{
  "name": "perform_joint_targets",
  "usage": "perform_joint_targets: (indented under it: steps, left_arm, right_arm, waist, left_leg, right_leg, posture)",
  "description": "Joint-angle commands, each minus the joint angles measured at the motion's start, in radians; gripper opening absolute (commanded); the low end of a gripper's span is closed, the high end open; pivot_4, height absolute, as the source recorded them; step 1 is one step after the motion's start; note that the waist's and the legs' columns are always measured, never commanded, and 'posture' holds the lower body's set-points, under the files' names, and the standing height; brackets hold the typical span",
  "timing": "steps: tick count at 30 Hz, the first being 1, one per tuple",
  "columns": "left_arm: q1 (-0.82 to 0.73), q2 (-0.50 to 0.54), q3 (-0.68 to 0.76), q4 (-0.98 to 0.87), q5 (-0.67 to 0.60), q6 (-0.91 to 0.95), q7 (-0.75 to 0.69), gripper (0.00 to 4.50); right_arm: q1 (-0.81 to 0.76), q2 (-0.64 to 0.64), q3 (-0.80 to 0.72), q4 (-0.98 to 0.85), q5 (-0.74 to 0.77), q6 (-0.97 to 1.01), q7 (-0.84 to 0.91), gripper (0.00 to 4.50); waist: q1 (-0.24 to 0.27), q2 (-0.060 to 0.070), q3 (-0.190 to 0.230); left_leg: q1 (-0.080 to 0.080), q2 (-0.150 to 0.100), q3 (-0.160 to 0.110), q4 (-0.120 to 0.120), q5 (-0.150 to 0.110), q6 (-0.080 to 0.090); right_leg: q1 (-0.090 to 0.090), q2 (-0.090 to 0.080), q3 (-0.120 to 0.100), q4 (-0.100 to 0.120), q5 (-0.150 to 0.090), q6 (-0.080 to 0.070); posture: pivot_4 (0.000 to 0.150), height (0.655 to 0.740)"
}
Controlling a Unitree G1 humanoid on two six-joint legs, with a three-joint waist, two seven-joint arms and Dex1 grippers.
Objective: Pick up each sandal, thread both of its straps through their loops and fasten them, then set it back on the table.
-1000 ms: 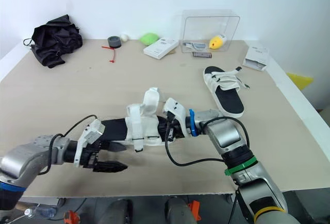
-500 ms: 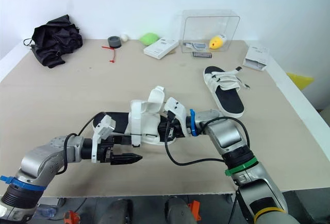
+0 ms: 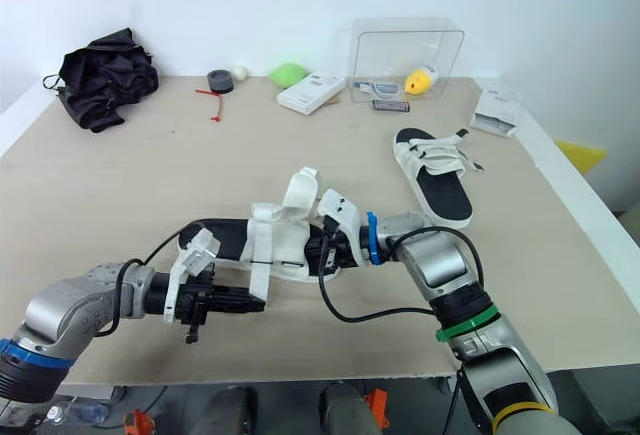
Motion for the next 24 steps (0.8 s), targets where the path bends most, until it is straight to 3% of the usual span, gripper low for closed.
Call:
perform_joint_targets:
  steps: [1, 7, 11, 17, 24]
  left_arm:
    - [-0.011, 0.045, 0.046, -0.063, -0.125, 0.095, -0.057, 0.03]
    - [-0.063, 0.152, 0.146, -0.121, -0.413, 0.289, -0.152, 0.03]
    - [-0.109, 0.164, 0.185, -0.105, -0.514, 0.339, -0.144, 0.03]
    - [-0.307, -0.075, 0.219, 0.188, -0.505, 0.39, 0.251, 0.03]
    - [-0.438, -0.251, 0.295, 0.466, -0.479, 0.44, 0.534, 0.03]
  right_arm:
    - [0.023, -0.01, 0.028, 0.056, -0.04, 0.021, -0.017, 0.0]
    - [0.016, -0.008, 0.03, 0.066, -0.043, 0.013, -0.017, 0.0]
    - [0.016, -0.006, 0.031, 0.07, -0.044, 0.008, -0.017, 0.0]
    - [0.012, 0.001, 0.031, 0.08, -0.046, -0.001, -0.019, 0.0]
    - [0.014, 0.002, 0.028, 0.076, -0.046, 0.0, -0.025, 0.0]
  waist:
    - [-0.001, 0.0, 0.0]
    - [-0.002, -0.001, 0.0]
    - [-0.002, -0.001, 0.001]
    - [0.0, -0.001, 0.001]
    - [-0.006, -0.002, 0.001]
  left_leg:
    - [0.0, 0.0, 0.0, 0.0, 0.0, 0.0]
    - [0.0, 0.0, 0.0, -0.001, 0.0, 0.0]
    - [0.0, 0.001, -0.001, 0.0, 0.0, 0.0]
    - [0.0, 0.0, -0.003, 0.0, 0.0, 0.0]
    - [0.0, -0.002, -0.004, 0.0, 0.0, 0.001]
  right_leg:
    - [0.0, 0.0, 0.0, 0.0, 0.0, 0.0]
    - [0.0, 0.0, 0.0, 0.0, 0.0, -0.001]
    - [-0.001, 0.0, -0.001, 0.0, -0.001, -0.001]
    - [0.001, 0.001, -0.002, 0.0, 0.0, -0.001]
    - [0.0, 0.002, 0.0, 0.0, 0.005, 0.007]
  posture:
    - [0.15, 0.74]
    - [0.15, 0.74]
    - [0.15, 0.74]
    - [0.15, 0.74]
    - [0.15, 0.74]
